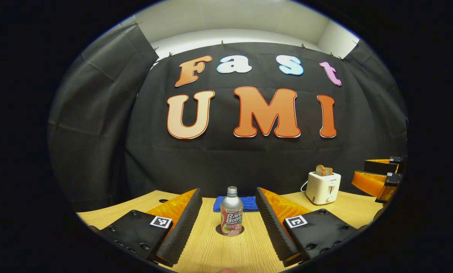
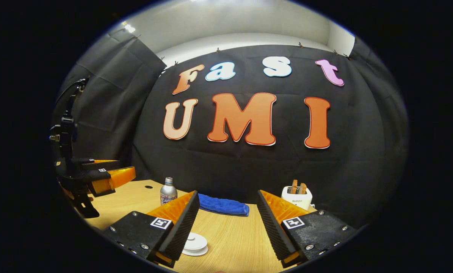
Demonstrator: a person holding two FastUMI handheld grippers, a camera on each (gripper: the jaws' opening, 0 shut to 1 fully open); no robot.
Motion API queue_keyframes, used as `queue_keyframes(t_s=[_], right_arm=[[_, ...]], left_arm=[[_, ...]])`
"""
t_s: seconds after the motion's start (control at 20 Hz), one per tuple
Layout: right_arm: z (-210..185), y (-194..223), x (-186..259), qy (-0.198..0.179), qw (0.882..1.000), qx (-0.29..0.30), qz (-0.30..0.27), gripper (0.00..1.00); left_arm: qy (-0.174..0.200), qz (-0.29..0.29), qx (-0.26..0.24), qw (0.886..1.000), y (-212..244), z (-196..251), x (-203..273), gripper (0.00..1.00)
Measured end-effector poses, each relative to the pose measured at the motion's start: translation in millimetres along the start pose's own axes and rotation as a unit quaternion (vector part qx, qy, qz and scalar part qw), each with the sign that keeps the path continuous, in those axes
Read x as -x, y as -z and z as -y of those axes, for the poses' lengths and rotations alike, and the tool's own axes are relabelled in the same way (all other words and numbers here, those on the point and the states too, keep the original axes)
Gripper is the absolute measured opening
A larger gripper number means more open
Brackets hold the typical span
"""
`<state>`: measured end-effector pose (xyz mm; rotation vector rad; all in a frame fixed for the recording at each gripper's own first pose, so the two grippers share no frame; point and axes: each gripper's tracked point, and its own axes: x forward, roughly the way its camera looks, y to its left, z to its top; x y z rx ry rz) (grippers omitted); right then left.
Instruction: Open the teacup lid with one hand, grasp the water bottle and pour water into the teacup with the other hand; after pouring, place the water bottle on the coaster and then close the teacup lid.
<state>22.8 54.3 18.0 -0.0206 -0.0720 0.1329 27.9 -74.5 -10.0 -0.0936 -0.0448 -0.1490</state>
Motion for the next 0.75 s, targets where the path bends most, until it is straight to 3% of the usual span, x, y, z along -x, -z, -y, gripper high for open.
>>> queue_keyframes(t_s=[0.4, 0.5, 0.65, 0.75], right_arm=[[1.9, -0.2, -1.1, -0.003, 1.000, -0.002, -0.003, 0.91], [2.7, -0.4, -0.6, -0.002, 1.000, 0.003, -0.002, 0.91], [0.1, -1.5, 1.5, -0.006, 1.000, 0.005, 0.001, 0.91], [1.0, -1.4, 3.0, -0.006, 1.000, 0.008, 0.003, 0.91]], left_arm=[[-0.001, -0.001, 0.007, 1.000, 1.4, 0.0, 2.6, 0.96], [-0.006, -0.003, 0.008, 1.000, 2.4, -2.3, 2.6, 0.89], [-0.010, -0.002, 0.005, 1.000, 1.4, -2.9, 1.6, 0.96], [-0.012, -0.002, 0.004, 1.000, -0.4, -2.3, 3.6, 0.96]])
